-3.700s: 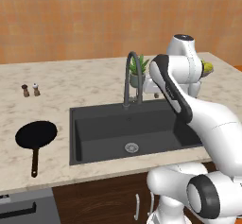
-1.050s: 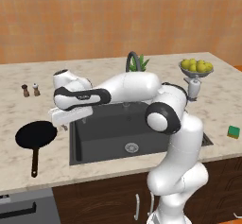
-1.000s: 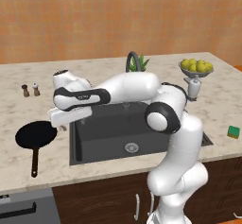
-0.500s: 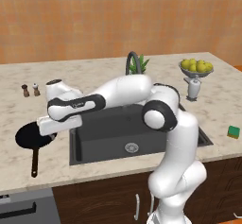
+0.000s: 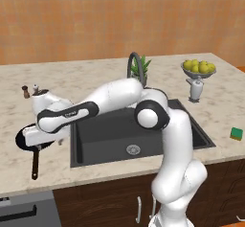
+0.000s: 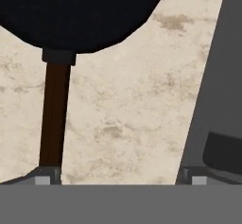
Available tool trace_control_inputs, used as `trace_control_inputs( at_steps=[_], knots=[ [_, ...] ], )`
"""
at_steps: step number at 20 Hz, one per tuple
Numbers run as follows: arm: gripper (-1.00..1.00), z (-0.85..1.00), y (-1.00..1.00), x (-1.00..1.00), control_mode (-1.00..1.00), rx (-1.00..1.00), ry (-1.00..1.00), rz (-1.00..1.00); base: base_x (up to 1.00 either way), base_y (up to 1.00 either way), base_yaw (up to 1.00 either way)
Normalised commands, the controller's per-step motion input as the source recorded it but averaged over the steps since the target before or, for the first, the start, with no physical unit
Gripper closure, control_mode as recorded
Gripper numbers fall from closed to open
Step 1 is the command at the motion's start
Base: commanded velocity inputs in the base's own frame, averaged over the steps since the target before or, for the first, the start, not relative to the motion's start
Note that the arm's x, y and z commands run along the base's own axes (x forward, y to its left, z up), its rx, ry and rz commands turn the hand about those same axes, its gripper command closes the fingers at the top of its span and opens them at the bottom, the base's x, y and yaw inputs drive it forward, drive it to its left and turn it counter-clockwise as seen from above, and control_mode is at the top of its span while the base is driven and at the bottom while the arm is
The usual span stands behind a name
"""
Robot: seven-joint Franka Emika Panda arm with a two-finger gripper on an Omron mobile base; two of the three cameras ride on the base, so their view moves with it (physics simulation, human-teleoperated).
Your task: Pick the pan and sponge and place them into the sink. Then turn on the water.
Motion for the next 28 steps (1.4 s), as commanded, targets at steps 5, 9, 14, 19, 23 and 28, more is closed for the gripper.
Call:
trace_control_inputs(
  at_steps=[5, 9, 14, 19, 23, 28],
  knots=[
    [-1.0, -0.13, 0.37, -0.04, -1.0, 0.0, 0.0, -0.07, 0.0, 0.0, 0.0],
    [-1.0, -0.27, 0.39, 0.0, -1.0, 0.0, 0.0, -0.07, 0.0, 0.0, 0.0],
    [-1.0, -0.32, 0.26, 0.0, -1.0, 0.0, 0.0, -0.07, 0.0, 0.0, 0.0],
    [-1.0, -0.36, 0.19, 0.0, -1.0, 0.0, 0.0, -0.06, 0.0, 0.0, 0.0],
    [1.0, -0.37, 0.1, 0.0, -1.0, 0.0, 0.0, -0.04, 0.0, 0.0, 0.0],
    [1.0, -0.13, -0.03, 0.0, -1.0, 0.0, 0.04, -0.01, 0.0, 0.0, 0.0]
  ],
)
